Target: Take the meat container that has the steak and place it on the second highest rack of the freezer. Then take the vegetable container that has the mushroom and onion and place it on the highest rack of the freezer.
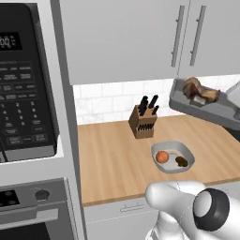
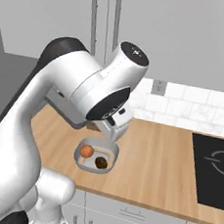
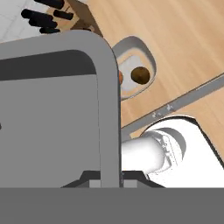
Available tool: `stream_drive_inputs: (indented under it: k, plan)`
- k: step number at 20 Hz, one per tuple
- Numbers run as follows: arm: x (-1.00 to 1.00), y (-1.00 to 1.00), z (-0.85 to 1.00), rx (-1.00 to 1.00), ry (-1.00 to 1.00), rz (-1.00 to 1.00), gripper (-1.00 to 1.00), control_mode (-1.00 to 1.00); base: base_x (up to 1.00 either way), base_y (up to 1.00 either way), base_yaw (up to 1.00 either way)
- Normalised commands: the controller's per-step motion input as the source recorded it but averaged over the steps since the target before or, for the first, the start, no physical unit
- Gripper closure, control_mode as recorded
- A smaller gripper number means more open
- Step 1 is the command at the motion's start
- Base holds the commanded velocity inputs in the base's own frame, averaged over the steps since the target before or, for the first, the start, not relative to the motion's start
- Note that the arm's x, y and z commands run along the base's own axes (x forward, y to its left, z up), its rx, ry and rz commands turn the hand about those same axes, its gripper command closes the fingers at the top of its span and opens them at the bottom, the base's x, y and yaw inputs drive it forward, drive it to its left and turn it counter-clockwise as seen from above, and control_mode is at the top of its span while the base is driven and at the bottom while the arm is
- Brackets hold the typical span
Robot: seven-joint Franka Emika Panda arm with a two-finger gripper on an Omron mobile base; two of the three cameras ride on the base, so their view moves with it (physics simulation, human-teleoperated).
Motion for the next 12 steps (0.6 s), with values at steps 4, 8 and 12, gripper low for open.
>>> stream_drive_inputs:
  k: [4, 8, 12]
  plan:
    - [-0.24, 0.38, 0.41, 0.0, -0.01, 0.49, 1.0, -1.0, 0.0, 0.0, 0.0]
    - [-0.23, 0.56, 0.14, 0.02, 0.0, 0.43, 1.0, -1.0, 0.0, 0.0, 0.0]
    - [-0.38, 0.26, 0.04, 0.05, -0.06, 0.29, 1.0, -1.0, 0.0, 0.0, 0.0]
